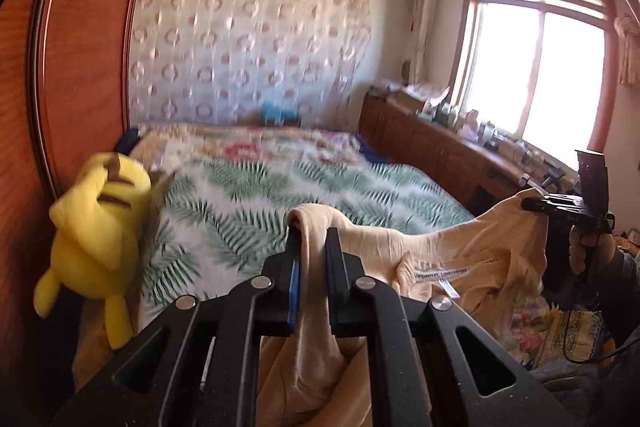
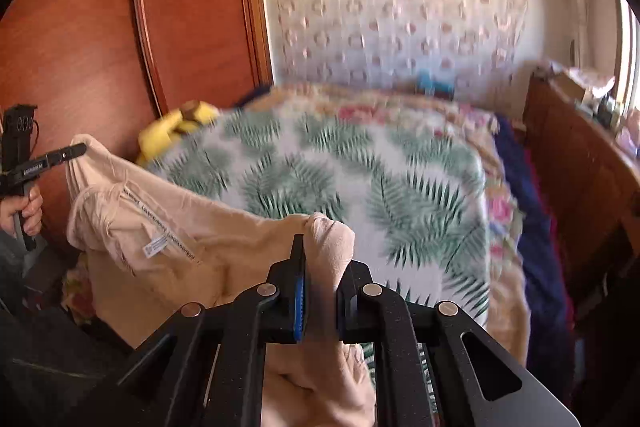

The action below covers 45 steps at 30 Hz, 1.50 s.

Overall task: Fold small clothes
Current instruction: 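Grasp the shirt edge with both grippers and lift the shirt high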

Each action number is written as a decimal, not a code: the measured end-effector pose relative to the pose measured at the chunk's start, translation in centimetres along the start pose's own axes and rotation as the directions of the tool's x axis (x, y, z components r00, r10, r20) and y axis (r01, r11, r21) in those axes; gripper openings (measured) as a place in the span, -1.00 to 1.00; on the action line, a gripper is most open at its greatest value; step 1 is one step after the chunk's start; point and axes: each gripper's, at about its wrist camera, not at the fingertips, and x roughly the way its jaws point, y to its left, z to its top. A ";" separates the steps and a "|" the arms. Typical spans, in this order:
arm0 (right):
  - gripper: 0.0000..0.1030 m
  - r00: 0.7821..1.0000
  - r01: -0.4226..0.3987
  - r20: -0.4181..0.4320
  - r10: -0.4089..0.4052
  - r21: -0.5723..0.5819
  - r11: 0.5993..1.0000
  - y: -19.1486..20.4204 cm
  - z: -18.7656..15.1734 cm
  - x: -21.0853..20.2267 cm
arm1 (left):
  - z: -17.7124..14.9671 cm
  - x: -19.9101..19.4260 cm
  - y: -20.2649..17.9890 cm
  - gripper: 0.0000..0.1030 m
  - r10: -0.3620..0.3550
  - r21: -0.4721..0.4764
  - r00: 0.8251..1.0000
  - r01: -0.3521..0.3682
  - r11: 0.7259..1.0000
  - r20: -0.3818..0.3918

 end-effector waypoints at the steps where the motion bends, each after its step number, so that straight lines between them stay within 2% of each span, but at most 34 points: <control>1: -0.79 1.000 0.002 0.030 -0.001 -0.008 1.000 0.1 0.6 -1.4 | 0.7 -1.1 -0.3 -0.78 0.002 0.006 0.999 -0.002 1.000 0.033; 5: -0.79 0.990 0.013 0.139 -0.009 -0.033 0.999 0.4 2.2 -6.6 | 3.3 -4.5 -0.6 -0.78 0.010 0.016 0.989 -0.012 1.000 0.148; 11: -0.79 0.967 0.028 0.255 -0.007 -0.076 0.997 1.1 4.5 -12.5 | 6.6 -7.4 -0.7 -0.78 0.046 0.028 0.960 -0.056 0.998 0.277; 17: -0.79 0.948 0.072 0.317 -0.020 -0.153 0.986 2.8 5.4 -15.9 | 9.0 -9.6 -1.2 -0.78 0.041 0.046 0.928 -0.062 0.997 0.370; 20: -0.79 0.931 0.095 0.364 -0.022 -0.183 0.979 3.2 6.1 -17.7 | 10.8 -10.6 -1.2 -0.78 0.039 0.066 0.909 -0.073 0.995 0.414; 25: -0.79 0.895 0.140 0.444 -0.027 -0.223 0.965 3.9 7.6 -19.5 | 14.6 -12.7 -1.7 -0.78 0.045 0.115 0.867 -0.117 0.986 0.496; 28: -0.79 0.877 0.167 0.479 -0.033 -0.240 0.956 4.0 8.2 -19.8 | 16.7 -12.6 -1.3 -0.78 0.067 0.127 0.855 -0.154 0.980 0.515; 30: -0.79 0.871 0.195 0.488 -0.053 -0.245 0.950 3.8 8.9 -19.3 | 17.7 -11.8 -0.5 -0.78 0.077 0.122 0.855 -0.161 0.979 0.514; 33: -0.79 0.875 0.225 0.477 -0.085 -0.244 0.943 3.4 10.1 -16.6 | 19.2 -9.2 0.3 -0.78 0.117 0.117 0.863 -0.199 0.973 0.491; 37: -0.79 0.893 0.261 0.429 -0.135 -0.250 0.932 4.2 12.4 -9.8 | 20.9 -1.7 2.2 -0.78 0.229 0.104 0.882 -0.295 0.950 0.411; 41: -0.79 0.917 0.291 0.352 -0.187 -0.269 0.918 4.2 15.1 -1.9 | 20.4 6.1 4.0 -0.78 0.257 0.093 0.912 -0.300 0.949 0.321; 45: -0.79 0.937 0.282 0.280 -0.211 -0.243 0.928 2.2 15.6 6.1 | 19.4 13.7 7.2 -0.78 0.277 0.074 0.930 -0.303 0.950 0.242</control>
